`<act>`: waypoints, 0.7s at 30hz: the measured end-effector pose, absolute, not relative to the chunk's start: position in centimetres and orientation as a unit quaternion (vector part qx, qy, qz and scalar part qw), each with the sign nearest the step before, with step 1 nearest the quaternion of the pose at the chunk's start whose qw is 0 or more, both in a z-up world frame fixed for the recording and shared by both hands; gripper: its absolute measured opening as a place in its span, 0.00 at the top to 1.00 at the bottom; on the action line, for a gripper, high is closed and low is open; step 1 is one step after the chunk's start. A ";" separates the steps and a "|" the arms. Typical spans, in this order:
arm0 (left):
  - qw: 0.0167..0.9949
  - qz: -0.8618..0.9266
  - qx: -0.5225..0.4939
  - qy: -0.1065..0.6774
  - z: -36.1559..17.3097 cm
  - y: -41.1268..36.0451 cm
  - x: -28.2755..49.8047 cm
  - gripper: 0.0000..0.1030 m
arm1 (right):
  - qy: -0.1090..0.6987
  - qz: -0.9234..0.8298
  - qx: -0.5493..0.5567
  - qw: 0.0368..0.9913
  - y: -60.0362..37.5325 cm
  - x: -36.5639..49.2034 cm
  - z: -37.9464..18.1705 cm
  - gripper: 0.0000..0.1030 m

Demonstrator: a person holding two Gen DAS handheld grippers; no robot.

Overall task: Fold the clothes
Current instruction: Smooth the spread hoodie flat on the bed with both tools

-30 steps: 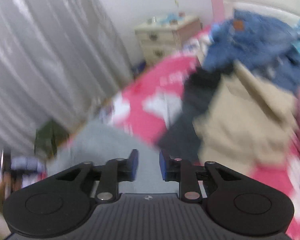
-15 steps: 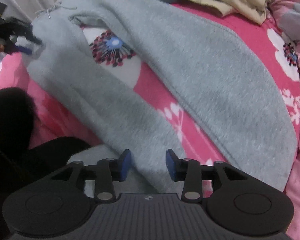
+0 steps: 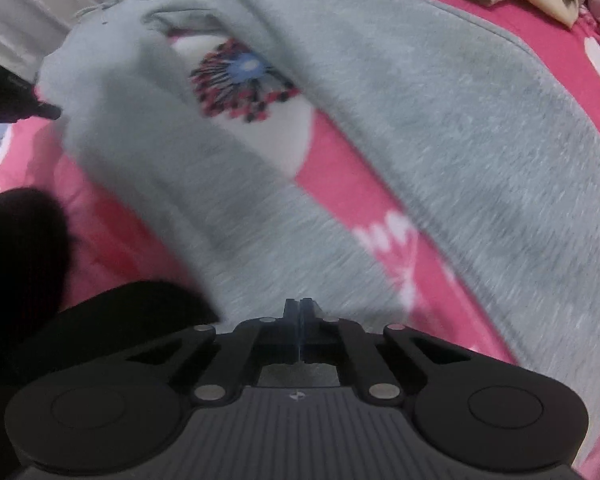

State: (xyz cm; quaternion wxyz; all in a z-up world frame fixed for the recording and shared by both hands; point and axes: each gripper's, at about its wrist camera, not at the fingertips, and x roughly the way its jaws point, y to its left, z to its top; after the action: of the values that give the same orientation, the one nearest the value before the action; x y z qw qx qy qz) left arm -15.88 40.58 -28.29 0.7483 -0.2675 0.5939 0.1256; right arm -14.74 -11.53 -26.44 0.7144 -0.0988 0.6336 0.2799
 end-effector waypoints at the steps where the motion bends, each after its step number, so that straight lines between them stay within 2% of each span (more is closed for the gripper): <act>1: 0.748 0.117 -0.274 0.594 -28.4 41.0 -15.9 0.96 | 0.634 0.282 -0.100 0.713 -11.4 -15.4 -25.9 0.99; 2: 0.746 0.115 -0.274 0.596 -28.7 41.4 -15.6 0.84 | 0.632 0.281 -0.102 0.715 -11.2 -15.9 -25.4 0.99; 3: 0.743 0.114 -0.272 0.601 -29.1 41.7 -15.3 0.66 | 0.626 0.277 -0.101 0.722 -11.1 -16.3 -25.0 0.98; 5: 0.735 0.124 -0.256 0.615 -30.4 41.7 -14.0 0.61 | 0.608 0.261 -0.107 0.742 -11.0 -16.5 -24.4 0.91; 6: 0.731 0.125 -0.251 0.622 -31.1 41.7 -13.3 0.60 | 0.597 0.253 -0.115 0.752 -10.8 -16.3 -24.2 0.70; 8: 0.725 0.114 -0.243 0.635 -32.4 41.1 -12.1 0.53 | 0.576 0.242 -0.142 0.768 -10.3 -15.8 -24.4 0.47; 9: 0.724 0.116 -0.230 0.640 -32.9 40.7 -11.6 0.50 | 0.565 0.241 -0.158 0.773 -10.0 -15.5 -24.7 0.45; 11: 0.724 0.128 -0.213 0.643 -33.1 39.9 -10.9 0.48 | 0.558 0.250 -0.180 0.771 -9.4 -14.5 -25.9 0.45; 13: 0.729 0.137 -0.205 0.639 -32.8 39.4 -10.9 0.56 | 0.572 0.257 -0.183 0.757 -8.9 -13.3 -27.4 0.51; 14: 0.733 0.135 -0.203 0.635 -32.5 39.2 -11.0 0.72 | 0.585 0.259 -0.177 0.748 -8.8 -12.8 -28.1 0.70; 15: 0.735 0.135 -0.205 0.632 -32.2 39.3 -11.2 0.87 | 0.592 0.261 -0.171 0.743 -8.8 -12.8 -28.2 0.94; 18: 0.740 0.129 -0.213 0.625 -31.1 39.7 -12.1 0.94 | 0.585 0.268 -0.163 0.748 -9.2 -13.5 -26.7 0.97; 21: 0.745 0.113 -0.212 0.623 -29.3 40.3 -13.5 0.95 | 0.577 0.293 -0.149 0.748 -10.0 -15.7 -23.9 0.97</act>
State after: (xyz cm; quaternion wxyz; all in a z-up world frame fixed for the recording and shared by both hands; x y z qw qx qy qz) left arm -13.49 40.30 -29.31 0.7449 -0.2115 0.6227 0.1125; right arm -15.72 -9.99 -23.89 0.7476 -0.1495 0.5769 0.2932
